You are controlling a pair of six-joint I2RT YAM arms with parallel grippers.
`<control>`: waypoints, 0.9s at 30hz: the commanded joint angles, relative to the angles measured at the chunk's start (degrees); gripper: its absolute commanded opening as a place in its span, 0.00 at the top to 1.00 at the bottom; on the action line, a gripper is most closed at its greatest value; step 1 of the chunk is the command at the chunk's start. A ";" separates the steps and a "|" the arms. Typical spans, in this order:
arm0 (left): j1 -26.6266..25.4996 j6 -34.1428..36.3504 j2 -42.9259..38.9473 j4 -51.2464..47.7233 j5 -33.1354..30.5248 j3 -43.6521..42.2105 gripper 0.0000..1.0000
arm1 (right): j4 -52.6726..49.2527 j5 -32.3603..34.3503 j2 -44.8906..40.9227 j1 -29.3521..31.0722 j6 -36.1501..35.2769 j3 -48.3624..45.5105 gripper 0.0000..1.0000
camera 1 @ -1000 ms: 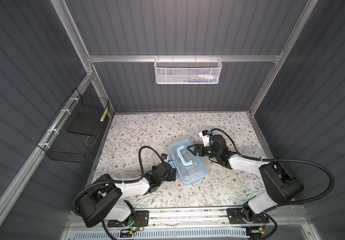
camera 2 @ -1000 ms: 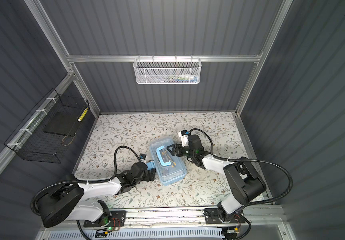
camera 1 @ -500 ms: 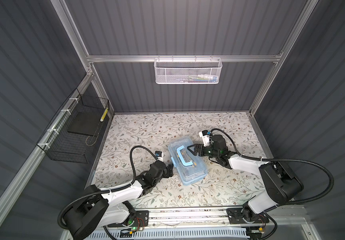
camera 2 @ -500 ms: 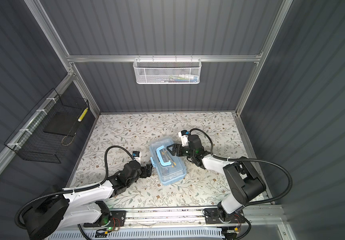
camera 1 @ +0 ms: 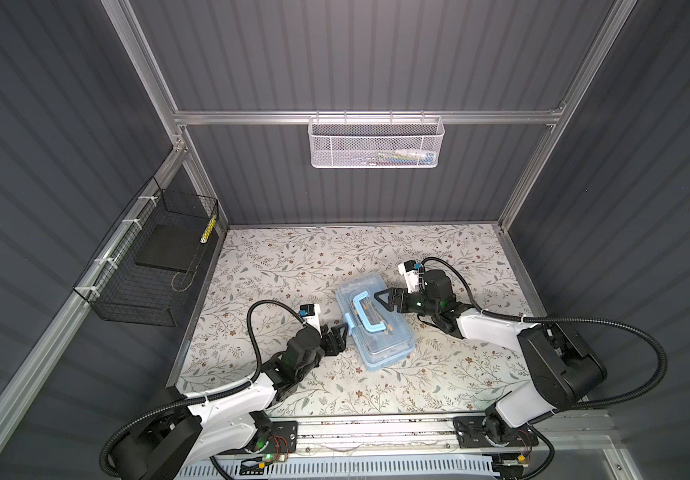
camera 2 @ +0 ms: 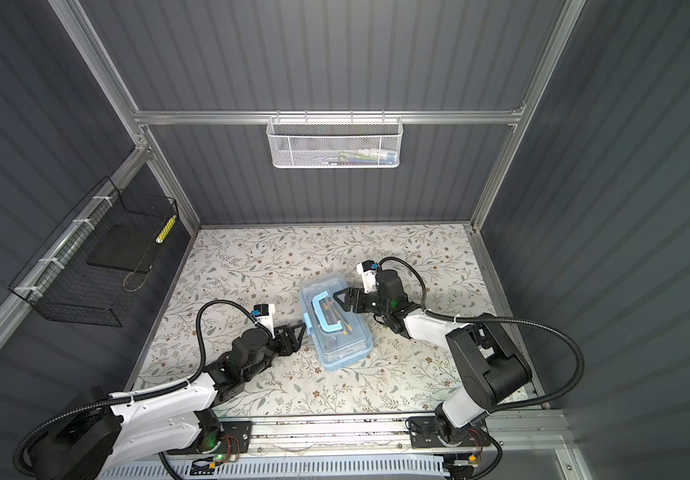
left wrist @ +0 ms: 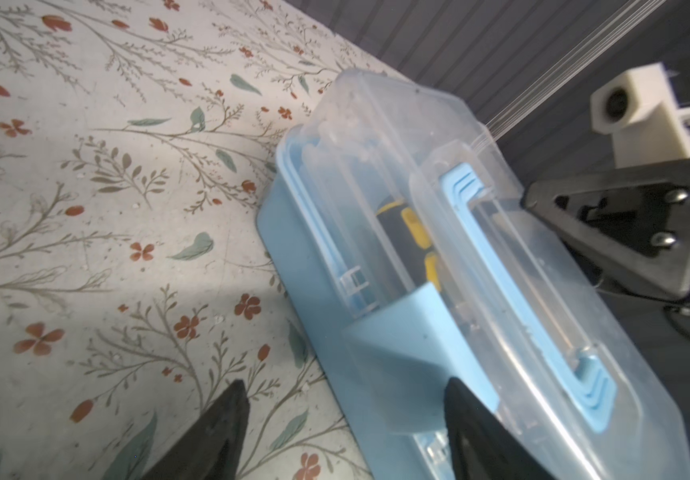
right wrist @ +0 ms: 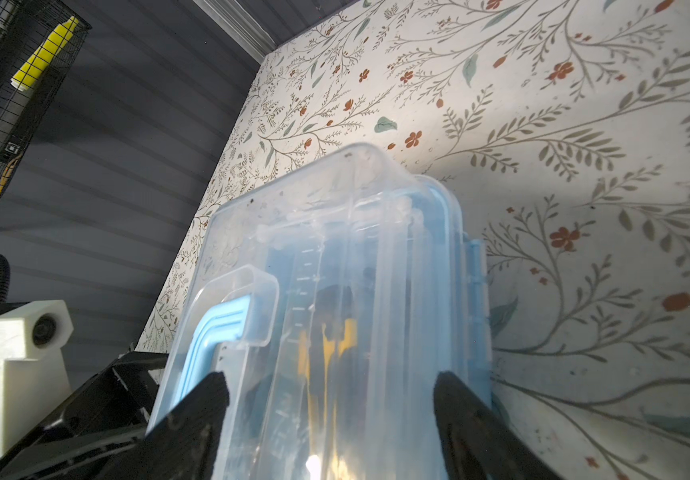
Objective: Pack the tool kit
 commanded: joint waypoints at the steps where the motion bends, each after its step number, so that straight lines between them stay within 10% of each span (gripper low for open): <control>1: 0.49 -2.21 1.03 4.92 1.62 -1.03 0.26 | -7.24 -2.31 2.75 1.07 1.35 -2.25 0.20; 27: 0.74 -7.60 9.87 15.97 6.02 -1.93 0.34 | -7.76 -2.04 2.14 1.13 1.08 -2.40 0.20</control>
